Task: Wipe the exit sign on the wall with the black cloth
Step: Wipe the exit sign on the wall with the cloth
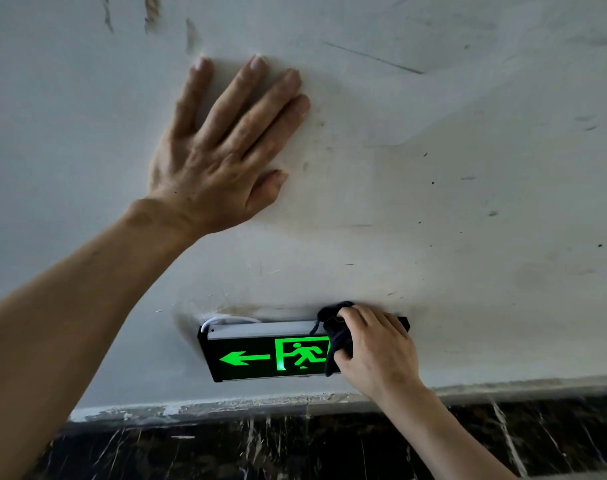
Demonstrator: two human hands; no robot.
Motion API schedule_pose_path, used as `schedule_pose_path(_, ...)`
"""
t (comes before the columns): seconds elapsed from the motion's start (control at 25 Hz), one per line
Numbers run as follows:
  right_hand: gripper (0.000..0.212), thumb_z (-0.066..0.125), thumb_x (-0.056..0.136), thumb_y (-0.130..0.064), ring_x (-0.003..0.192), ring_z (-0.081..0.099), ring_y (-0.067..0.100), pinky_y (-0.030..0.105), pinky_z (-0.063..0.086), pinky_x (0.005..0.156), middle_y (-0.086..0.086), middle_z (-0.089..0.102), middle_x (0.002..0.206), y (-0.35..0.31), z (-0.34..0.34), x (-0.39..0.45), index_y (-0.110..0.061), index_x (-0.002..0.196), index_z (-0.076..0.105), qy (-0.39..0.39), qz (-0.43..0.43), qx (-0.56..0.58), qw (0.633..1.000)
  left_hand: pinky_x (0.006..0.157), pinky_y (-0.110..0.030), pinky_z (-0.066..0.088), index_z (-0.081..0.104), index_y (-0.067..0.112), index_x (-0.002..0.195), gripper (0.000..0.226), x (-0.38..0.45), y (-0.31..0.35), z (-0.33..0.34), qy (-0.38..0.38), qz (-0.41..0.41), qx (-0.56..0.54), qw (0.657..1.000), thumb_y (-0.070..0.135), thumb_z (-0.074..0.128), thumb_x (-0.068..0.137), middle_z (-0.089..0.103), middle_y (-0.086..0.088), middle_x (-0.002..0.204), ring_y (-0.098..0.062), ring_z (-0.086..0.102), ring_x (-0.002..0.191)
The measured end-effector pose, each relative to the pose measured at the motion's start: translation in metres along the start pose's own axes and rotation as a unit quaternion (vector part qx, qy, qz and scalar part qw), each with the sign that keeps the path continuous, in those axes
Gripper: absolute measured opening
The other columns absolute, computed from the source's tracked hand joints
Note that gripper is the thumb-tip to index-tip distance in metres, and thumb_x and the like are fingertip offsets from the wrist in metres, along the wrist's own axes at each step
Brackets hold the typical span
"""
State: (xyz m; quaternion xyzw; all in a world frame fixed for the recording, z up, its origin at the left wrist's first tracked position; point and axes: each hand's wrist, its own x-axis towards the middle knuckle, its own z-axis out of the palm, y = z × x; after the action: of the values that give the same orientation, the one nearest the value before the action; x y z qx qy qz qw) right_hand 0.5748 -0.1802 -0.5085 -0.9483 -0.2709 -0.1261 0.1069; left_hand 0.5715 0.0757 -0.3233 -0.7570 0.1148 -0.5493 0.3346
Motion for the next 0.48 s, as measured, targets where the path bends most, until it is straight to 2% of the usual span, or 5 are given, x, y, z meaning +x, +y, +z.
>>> schedule_pose_path(0.16,0.047,0.059,0.07,-0.037,0.107,0.059,0.016,0.033,0.046,0.089,-0.01,0.063,0.114,0.011,0.0,0.0,-0.029,0.116,0.055,-0.042,0.059,0.026,0.997,0.112,-0.063,0.022,0.032,0.009,0.156,0.065,0.0,0.002,0.0,-0.001,0.003,-0.001,1.0,0.043,0.044,0.101,0.031,-0.011,0.157,-0.035,0.028,0.144)
schedule_pose_path(0.28,0.047,0.061,0.075,-0.032,0.114,0.05,0.02,0.033,0.049,0.086,-0.006,0.06,0.12,0.015,0.002,-0.003,-0.025,0.12,0.052,-0.035,0.12,0.068,0.99,0.112,-0.063,0.022,0.031,0.009,0.156,0.066,-0.001,0.001,0.0,-0.001,0.001,0.005,1.0,0.043,0.044,0.101,0.031,-0.011,0.158,-0.035,0.028,0.144)
schedule_pose_path(0.4,0.05,0.062,0.076,-0.029,0.109,0.052,0.022,0.033,0.048,0.085,-0.004,0.058,0.123,0.02,0.001,-0.014,-0.023,0.124,0.053,-0.044,0.164,0.1,0.98,0.112,-0.063,0.021,0.03,0.009,0.156,0.068,-0.001,0.003,0.001,-0.002,0.001,0.002,1.0,0.043,0.045,0.1,0.029,-0.01,0.158,-0.035,0.027,0.145)
schedule_pose_path(0.48,0.045,0.061,0.076,-0.031,0.101,0.056,0.018,0.028,0.047,0.082,-0.007,0.059,0.116,0.025,0.005,-0.033,-0.026,0.121,0.055,-0.09,0.183,0.133,0.97,0.113,-0.062,0.021,0.029,0.01,0.157,0.068,0.0,0.003,0.001,-0.002,-0.001,0.005,1.0,0.043,0.045,0.1,0.028,-0.01,0.159,-0.034,0.025,0.145)
